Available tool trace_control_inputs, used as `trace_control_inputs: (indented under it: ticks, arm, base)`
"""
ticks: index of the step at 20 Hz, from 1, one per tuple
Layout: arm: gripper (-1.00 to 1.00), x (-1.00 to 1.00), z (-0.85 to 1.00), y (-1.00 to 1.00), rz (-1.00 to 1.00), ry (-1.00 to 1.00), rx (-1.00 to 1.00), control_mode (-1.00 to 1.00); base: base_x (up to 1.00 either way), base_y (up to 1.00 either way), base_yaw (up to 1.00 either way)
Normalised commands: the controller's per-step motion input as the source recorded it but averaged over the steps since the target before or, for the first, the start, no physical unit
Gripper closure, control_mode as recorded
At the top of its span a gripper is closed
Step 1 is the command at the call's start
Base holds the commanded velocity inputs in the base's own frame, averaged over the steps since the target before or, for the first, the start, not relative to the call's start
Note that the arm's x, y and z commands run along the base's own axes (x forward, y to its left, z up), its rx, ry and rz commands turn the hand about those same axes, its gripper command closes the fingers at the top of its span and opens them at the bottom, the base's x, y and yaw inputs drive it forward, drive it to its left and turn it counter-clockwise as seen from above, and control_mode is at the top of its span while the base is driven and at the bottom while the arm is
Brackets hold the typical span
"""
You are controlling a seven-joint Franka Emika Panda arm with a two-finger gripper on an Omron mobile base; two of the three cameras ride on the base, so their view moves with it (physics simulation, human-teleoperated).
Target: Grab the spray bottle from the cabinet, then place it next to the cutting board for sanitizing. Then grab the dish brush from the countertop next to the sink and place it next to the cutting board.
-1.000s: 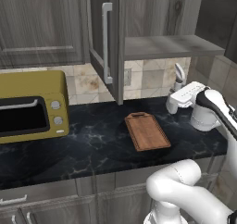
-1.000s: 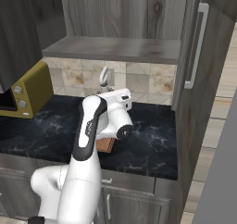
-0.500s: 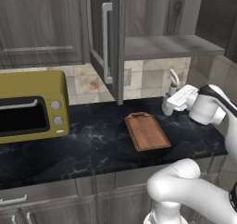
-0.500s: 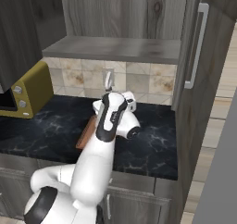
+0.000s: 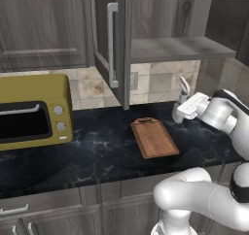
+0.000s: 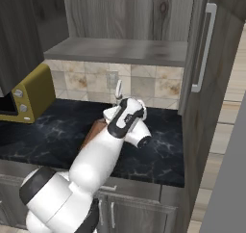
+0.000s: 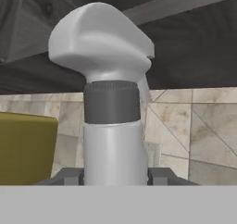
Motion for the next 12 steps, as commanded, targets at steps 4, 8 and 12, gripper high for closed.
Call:
trace_control_inputs:
  ticks: [4, 8, 12]
  arm:
    - [1.00, 0.22, -0.26, -0.17, 0.00, 0.11, 0.00, -1.00]
    - [1.00, 0.25, -0.29, -0.17, 0.00, 0.09, 0.00, -1.00]
    - [1.00, 0.13, -0.27, -0.05, 0.00, 0.01, 0.00, -1.00]
  base:
    - [0.00, 0.00, 0.00]
    - [0.00, 0.00, 0.00]
    - [0.00, 0.00, 0.00]
